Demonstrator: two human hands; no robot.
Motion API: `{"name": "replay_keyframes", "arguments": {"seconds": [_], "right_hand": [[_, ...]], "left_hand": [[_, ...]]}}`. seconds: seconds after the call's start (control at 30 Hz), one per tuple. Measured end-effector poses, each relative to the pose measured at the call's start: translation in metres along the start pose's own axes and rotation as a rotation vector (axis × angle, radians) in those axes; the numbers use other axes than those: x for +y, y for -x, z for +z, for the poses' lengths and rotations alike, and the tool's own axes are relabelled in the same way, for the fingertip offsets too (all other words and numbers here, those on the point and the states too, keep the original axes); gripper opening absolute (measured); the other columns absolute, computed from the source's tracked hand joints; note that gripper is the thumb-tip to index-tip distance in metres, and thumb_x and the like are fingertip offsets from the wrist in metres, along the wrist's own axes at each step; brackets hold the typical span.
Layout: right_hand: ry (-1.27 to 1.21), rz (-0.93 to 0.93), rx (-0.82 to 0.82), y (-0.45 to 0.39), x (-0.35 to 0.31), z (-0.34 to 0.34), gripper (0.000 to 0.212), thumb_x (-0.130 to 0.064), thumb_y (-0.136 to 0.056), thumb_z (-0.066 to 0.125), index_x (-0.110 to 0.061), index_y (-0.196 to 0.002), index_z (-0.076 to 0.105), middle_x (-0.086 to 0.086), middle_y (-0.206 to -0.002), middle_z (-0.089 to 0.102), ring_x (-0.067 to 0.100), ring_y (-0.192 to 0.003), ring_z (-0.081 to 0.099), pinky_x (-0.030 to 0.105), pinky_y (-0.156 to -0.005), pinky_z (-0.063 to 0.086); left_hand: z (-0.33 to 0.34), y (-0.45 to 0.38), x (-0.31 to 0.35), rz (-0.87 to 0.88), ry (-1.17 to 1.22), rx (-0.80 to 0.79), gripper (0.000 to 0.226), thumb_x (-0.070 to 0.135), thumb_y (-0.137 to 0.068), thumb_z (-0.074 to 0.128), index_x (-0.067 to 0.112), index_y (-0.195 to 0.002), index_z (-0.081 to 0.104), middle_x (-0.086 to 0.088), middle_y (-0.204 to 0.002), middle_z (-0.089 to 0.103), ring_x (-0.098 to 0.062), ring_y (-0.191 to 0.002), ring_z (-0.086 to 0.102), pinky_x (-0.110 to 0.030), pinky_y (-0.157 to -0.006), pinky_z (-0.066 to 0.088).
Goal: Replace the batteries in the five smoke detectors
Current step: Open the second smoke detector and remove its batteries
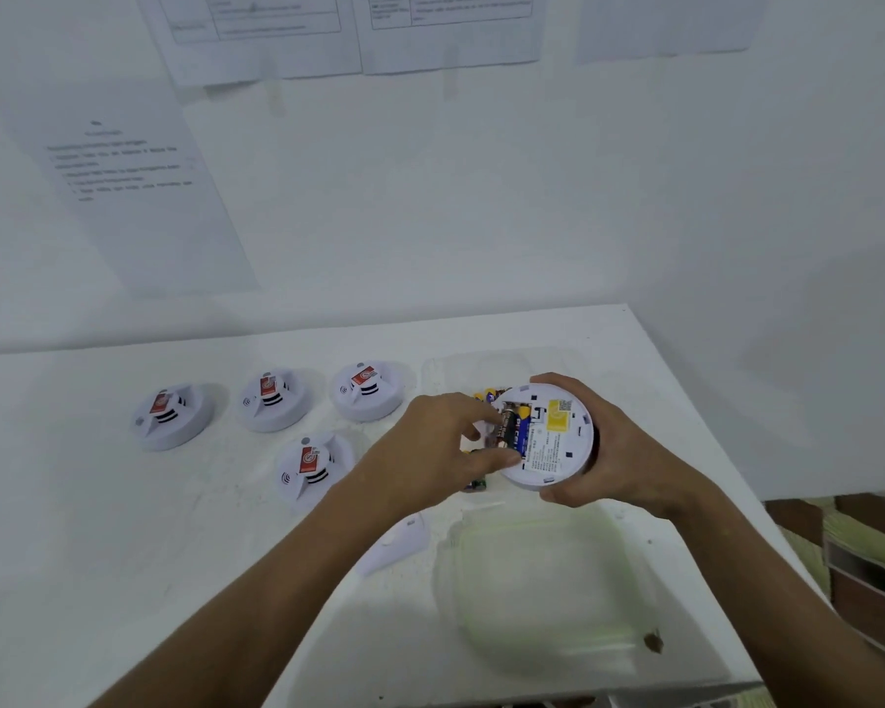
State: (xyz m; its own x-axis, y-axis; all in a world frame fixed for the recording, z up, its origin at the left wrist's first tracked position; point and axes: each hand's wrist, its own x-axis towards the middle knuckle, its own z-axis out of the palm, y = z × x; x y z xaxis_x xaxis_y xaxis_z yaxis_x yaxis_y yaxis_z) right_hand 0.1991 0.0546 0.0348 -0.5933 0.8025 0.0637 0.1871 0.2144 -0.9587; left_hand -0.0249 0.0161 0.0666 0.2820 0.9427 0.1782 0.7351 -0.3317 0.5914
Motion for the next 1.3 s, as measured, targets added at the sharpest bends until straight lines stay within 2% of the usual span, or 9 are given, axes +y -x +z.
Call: {"name": "replay_keyframes", "arguments": {"seconds": [0.2,0.3,0.4,0.5,0.63,0.8,0.97,1.07,1.3], "right_hand": [[0.005,-0.009,0.064,0.001,0.003,-0.020,0.091,0.002,-0.053,0.084,-0.031,-0.131,0.049,-0.013,-0.123,0.058,0.011,-0.115,0.059,0.029,-0.087,0.057],[-0.019,0.017,0.096,0.003,0.009,-0.034,0.091,0.001,-0.054,0.084,-0.032,-0.131,0.048,-0.017,-0.121,0.059,0.007,-0.114,0.060,0.025,-0.083,0.057],[-0.033,0.039,0.096,0.007,0.015,-0.047,0.091,0.001,-0.054,0.084,-0.031,-0.131,0.048,-0.015,-0.121,0.060,0.008,-0.114,0.060,0.025,-0.080,0.057],[-0.036,0.056,0.074,0.009,0.021,-0.052,0.091,0.001,-0.054,0.084,-0.031,-0.132,0.048,-0.013,-0.122,0.060,0.009,-0.114,0.060,0.027,-0.080,0.057],[-0.018,0.065,0.036,0.009,0.028,-0.052,0.093,-0.001,-0.054,0.085,-0.031,-0.134,0.047,-0.012,-0.125,0.059,0.008,-0.116,0.059,0.026,-0.082,0.056],[-0.008,0.060,0.006,0.008,0.031,-0.051,0.092,-0.001,-0.054,0.085,-0.036,-0.130,0.048,-0.020,-0.121,0.059,0.004,-0.115,0.059,0.020,-0.080,0.054],[-0.015,0.047,0.000,0.007,0.033,-0.051,0.093,0.003,-0.055,0.085,-0.030,-0.133,0.048,-0.017,-0.127,0.058,0.006,-0.119,0.057,0.020,-0.083,0.054],[-0.018,0.048,0.006,0.008,0.034,-0.051,0.093,0.006,-0.057,0.085,-0.031,-0.133,0.047,-0.017,-0.126,0.058,0.005,-0.118,0.057,0.020,-0.083,0.054],[0.000,0.046,0.027,0.010,0.033,-0.048,0.092,-0.001,-0.056,0.086,-0.033,-0.133,0.047,-0.017,-0.126,0.058,0.007,-0.120,0.057,0.023,-0.086,0.056]], "left_hand": [[0.002,-0.021,0.013,-0.065,0.033,0.154,0.021,0.028,-0.092,0.061,0.016,-0.106,0.073,0.005,-0.093,0.073,-0.006,-0.082,0.068,-0.021,-0.074,0.054],[-0.001,-0.033,0.001,-0.170,0.175,0.215,0.019,0.023,-0.091,0.062,0.020,-0.107,0.072,0.010,-0.085,0.069,-0.004,-0.077,0.066,-0.025,-0.075,0.056],[0.004,-0.039,-0.015,-0.271,0.101,0.091,0.018,0.025,-0.089,0.065,0.022,-0.106,0.070,0.014,-0.082,0.068,0.002,-0.073,0.063,-0.010,-0.068,0.050],[0.015,-0.041,-0.024,-0.346,0.058,-0.045,0.012,0.024,-0.085,0.070,0.021,-0.096,0.066,0.007,-0.087,0.071,-0.008,-0.073,0.066,-0.018,-0.066,0.054],[0.026,-0.041,-0.029,-0.335,-0.077,-0.110,0.018,0.028,-0.087,0.069,0.022,-0.103,0.072,0.006,-0.096,0.065,-0.003,-0.072,0.054,-0.008,-0.060,0.036],[0.034,-0.046,-0.029,-0.363,-0.221,-0.208,0.018,0.031,-0.087,0.069,0.031,-0.105,0.072,-0.004,-0.110,0.043,-0.019,-0.103,0.039,-0.023,-0.082,0.031],[0.044,-0.051,-0.024,-0.418,-0.401,-0.168,0.016,0.036,-0.086,0.069,0.039,-0.102,0.070,0.001,-0.112,0.036,-0.023,-0.112,0.034,-0.033,-0.089,0.025],[0.053,-0.048,-0.024,-0.411,-0.482,-0.125,0.015,0.035,-0.087,0.067,0.039,-0.101,0.070,0.002,-0.126,0.035,-0.026,-0.123,0.031,-0.042,-0.100,0.026],[0.068,-0.045,-0.031,-0.396,-0.551,-0.206,0.019,0.027,-0.090,0.062,0.039,-0.102,0.072,-0.002,-0.155,0.014,-0.036,-0.143,0.006,-0.064,-0.111,0.001]]}}
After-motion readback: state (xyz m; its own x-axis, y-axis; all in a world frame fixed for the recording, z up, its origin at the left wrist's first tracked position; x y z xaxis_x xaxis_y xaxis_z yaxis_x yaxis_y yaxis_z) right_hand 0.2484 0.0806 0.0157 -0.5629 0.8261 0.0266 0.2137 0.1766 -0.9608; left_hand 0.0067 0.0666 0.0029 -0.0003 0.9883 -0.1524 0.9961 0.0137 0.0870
